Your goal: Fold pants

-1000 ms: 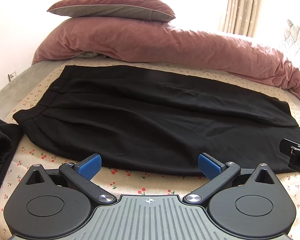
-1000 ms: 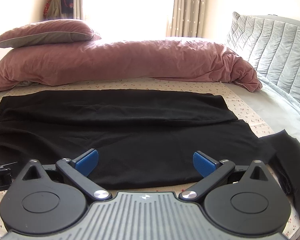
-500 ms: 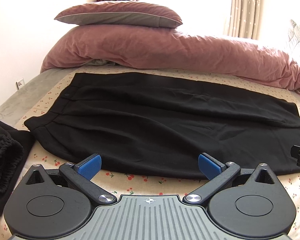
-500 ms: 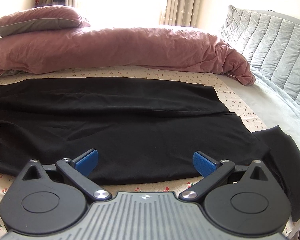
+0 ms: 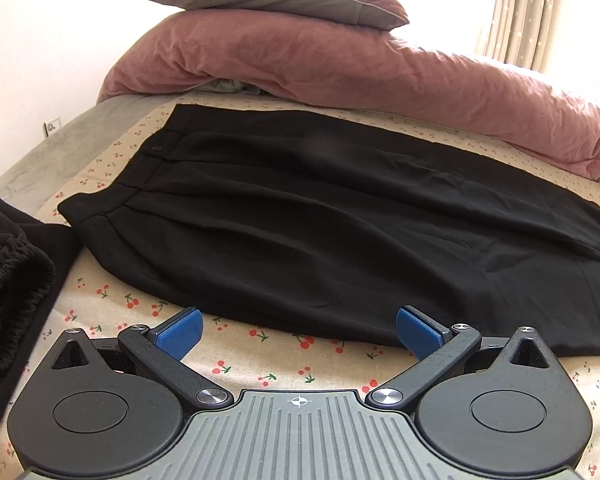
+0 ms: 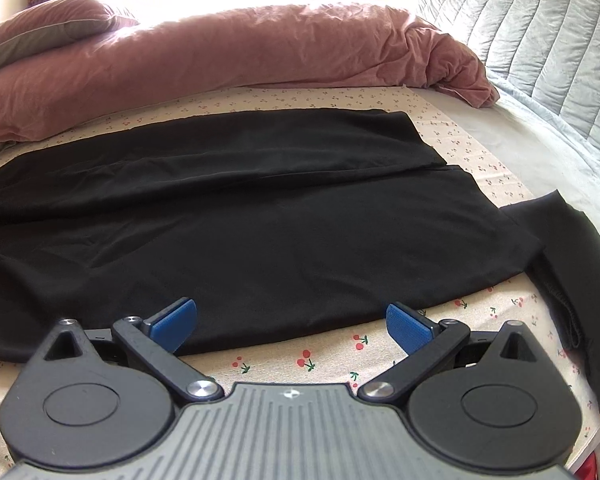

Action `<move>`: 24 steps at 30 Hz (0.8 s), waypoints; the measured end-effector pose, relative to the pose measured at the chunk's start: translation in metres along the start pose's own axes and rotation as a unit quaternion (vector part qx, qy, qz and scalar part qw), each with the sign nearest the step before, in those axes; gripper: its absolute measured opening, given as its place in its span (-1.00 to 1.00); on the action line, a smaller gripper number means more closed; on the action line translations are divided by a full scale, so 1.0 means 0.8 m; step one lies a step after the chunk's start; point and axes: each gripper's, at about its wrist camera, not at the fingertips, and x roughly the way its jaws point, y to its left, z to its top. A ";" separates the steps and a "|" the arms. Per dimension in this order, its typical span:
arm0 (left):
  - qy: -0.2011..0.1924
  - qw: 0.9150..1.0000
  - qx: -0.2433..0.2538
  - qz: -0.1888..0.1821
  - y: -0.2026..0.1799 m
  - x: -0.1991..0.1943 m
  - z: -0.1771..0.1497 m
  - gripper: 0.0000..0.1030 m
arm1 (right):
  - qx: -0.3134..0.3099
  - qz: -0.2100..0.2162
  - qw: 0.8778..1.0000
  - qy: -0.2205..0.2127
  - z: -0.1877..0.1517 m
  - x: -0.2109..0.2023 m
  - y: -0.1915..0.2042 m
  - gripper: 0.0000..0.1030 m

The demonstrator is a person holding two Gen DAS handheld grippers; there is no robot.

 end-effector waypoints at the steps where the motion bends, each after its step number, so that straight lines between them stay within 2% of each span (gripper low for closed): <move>1: 0.006 1.000 -0.003 -0.006 0.006 0.002 0.002 1.00 | -0.002 -0.004 1.000 0.003 0.000 0.002 -0.002 0.86; 4: 0.018 0.999 -0.033 -0.014 0.036 0.010 0.017 1.00 | -0.008 -0.018 1.000 0.009 0.001 0.007 -0.009 0.86; 8: 0.022 0.994 -0.102 0.015 0.102 0.027 0.043 1.00 | 0.013 -0.036 0.999 0.011 0.009 0.010 -0.041 0.86; 12: 0.050 0.980 -0.184 0.051 0.171 0.061 0.057 1.00 | 0.036 -0.055 0.998 0.012 0.020 0.026 -0.077 0.86; 14: 0.057 0.973 -0.218 0.047 0.196 0.076 0.060 0.99 | 0.054 -0.058 0.997 0.016 0.028 0.038 -0.099 0.86; 16: 0.061 0.967 -0.244 0.046 0.215 0.088 0.060 0.97 | 0.092 -0.052 0.994 0.030 0.035 0.053 -0.126 0.86; 18: 0.052 0.962 -0.259 0.062 0.223 0.100 0.060 0.87 | 0.146 -0.048 0.987 0.042 0.038 0.067 -0.158 0.86; 19: 0.049 0.963 -0.258 0.069 0.223 0.104 0.061 0.72 | 0.171 -0.049 0.983 0.044 0.039 0.072 -0.172 0.86; 21: 0.054 0.964 -0.250 0.073 0.222 0.119 0.065 0.27 | 0.205 -0.054 0.976 0.049 0.039 0.085 -0.192 0.82; 22: 0.054 0.965 -0.244 0.083 0.220 0.124 0.067 0.15 | 0.211 -0.058 0.974 0.054 0.039 0.090 -0.196 0.78; 24: 0.044 0.968 -0.227 0.100 0.216 0.131 0.073 -0.49 | 0.221 -0.063 0.971 0.068 0.037 0.094 -0.203 0.61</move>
